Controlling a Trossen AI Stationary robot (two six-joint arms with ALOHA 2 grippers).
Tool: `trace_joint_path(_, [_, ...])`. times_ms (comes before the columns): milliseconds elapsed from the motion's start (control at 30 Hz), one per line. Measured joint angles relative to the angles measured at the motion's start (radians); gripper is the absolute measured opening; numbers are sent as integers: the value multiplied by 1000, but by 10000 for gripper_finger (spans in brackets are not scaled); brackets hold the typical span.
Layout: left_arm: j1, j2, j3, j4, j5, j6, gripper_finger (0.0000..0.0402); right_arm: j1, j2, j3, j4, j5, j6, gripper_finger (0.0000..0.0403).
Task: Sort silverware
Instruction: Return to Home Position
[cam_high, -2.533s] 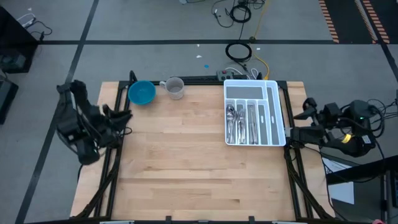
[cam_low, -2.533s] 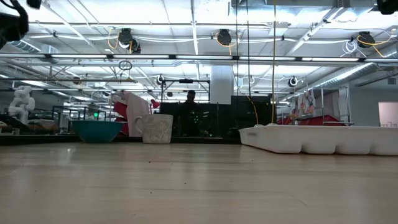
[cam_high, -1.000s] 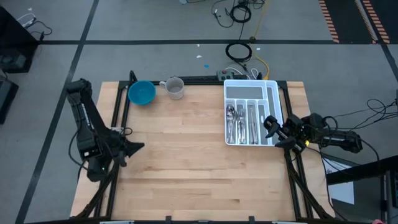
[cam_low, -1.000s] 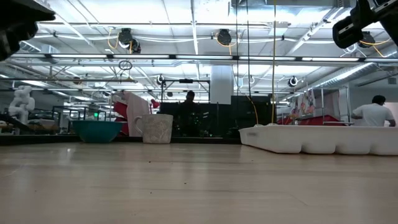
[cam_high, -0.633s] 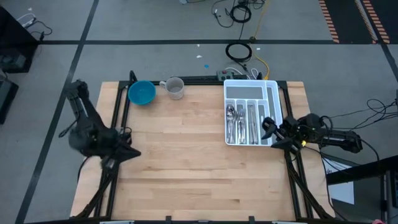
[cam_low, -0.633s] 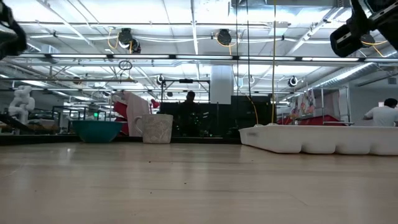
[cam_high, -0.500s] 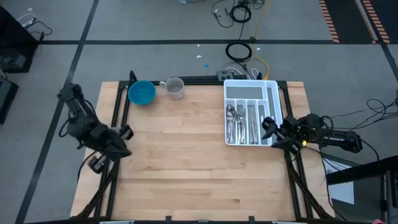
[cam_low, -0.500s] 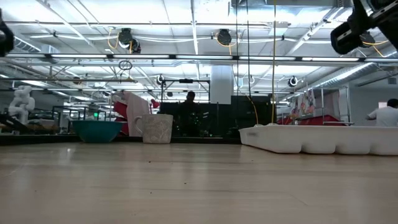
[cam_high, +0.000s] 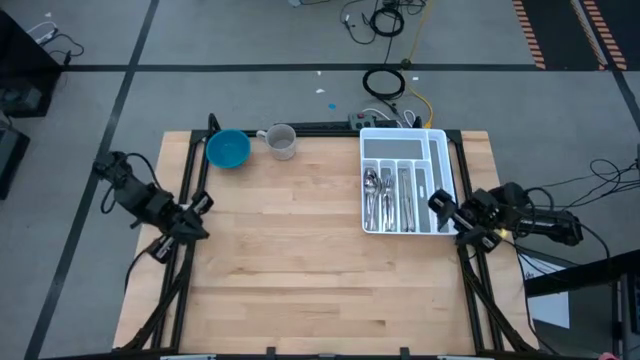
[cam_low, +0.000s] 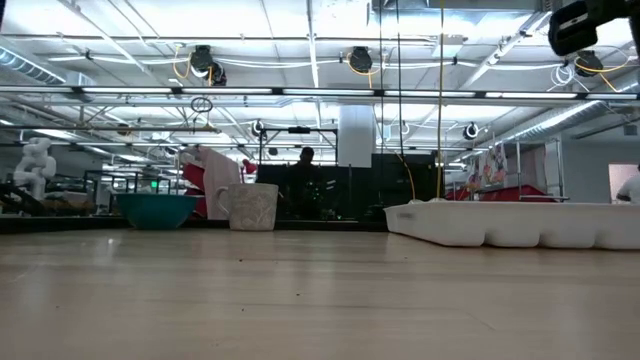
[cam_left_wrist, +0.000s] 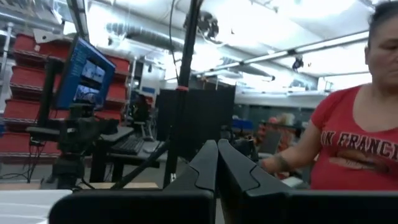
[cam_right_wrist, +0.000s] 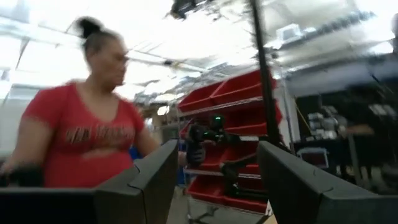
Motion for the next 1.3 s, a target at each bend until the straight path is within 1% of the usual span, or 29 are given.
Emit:
trace_joint_path(100, [0,-108,-88,10,-1,-13,6,0,0,0,20,-18,-66,210])
trace_joint_path(167, [0,-188,-141,7,-3,-16,6,0,0,0,20,-19,-69,210])
trace_joint_path(200, [0,-202,-162,20,-6,-15,6,0,0,0,19,-20,-64,210])
trace_joint_path(233, [0,-203,-168,42,-7,-8,6,0,0,0,18,-25,-57,210])
trace_joint_path(367, [1,-203,-172,20,23,-14,6,0,0,0,-20,-40,-64,210])
trace_joint_path(433, [1,-203,-174,7,37,-12,6,-2,2,0,-59,-64,-99,210])
trace_joint_path(567, [0,-203,-172,-30,42,8,7,-1,2,-1,-189,-75,-185,210])
trace_joint_path(633, [0,-203,-172,-87,42,-6,7,-1,2,-1,-256,-49,-239,210])
trace_joint_path(700, [0,-203,-172,-158,26,-29,7,-1,2,-1,-305,-2,-293,210])
trace_joint_path(767, [0,-203,-176,-213,21,-128,7,-1,2,-11,-311,19,-336,210])
trace_joint_path(800, [0,-202,-186,-202,18,-159,7,0,2,-21,-312,19,-347,210])
trace_joint_path(833, [0,-203,-201,-167,18,-153,7,0,2,-23,-338,18,-358,210])
trace_joint_path(933, [0,-204,-261,-62,56,-69,7,1,2,-23,-381,20,-378,210])
trace_joint_path(1000, [0,-204,-321,5,75,-68,7,0,2,-22,-396,20,-385,210])
trace_joint_path(1033, [0,-203,-321,-28,74,-81,7,0,3,-22,-403,20,-388,210])
trace_joint_path(1100, [0,-200,-321,-38,16,-108,7,0,2,-22,-400,21,-392,210])
trace_joint_path(1233, [0,-204,-322,-46,-104,-60,7,0,2,-22,-393,24,-392,210])
trace_joint_path(1300, [4,-204,-322,11,-136,-14,7,0,2,-22,-383,26,-392,210])
